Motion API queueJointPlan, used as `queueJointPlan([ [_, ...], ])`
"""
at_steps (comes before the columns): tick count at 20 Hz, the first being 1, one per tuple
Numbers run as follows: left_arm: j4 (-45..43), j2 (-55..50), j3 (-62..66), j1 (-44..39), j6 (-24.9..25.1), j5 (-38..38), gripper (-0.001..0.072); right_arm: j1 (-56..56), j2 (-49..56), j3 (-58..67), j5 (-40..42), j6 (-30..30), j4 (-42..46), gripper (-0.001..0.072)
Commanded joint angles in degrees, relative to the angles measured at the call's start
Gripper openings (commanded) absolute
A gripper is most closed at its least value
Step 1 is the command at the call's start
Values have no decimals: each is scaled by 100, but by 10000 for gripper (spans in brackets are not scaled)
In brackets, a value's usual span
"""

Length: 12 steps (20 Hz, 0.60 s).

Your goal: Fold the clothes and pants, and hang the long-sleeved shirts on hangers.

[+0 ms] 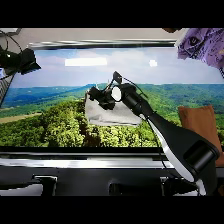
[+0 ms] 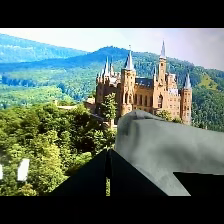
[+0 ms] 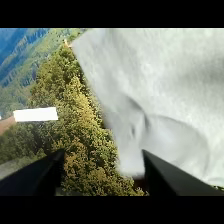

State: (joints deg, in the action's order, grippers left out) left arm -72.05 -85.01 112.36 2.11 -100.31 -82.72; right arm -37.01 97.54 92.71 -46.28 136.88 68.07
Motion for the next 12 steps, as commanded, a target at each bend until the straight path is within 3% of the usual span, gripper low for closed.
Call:
queueJointPlan([
  [1,0,4,0,0,-2,0,16,7,-87,2,15,-514,-94,596],
  [5,2,4,2,0,-22,2,16,597,-632,2,-367,-835,-7,594],
  [12,0,4,2,7,-20,2,16,3613,-1366,-79,-2782,-3587,-619,596],
])
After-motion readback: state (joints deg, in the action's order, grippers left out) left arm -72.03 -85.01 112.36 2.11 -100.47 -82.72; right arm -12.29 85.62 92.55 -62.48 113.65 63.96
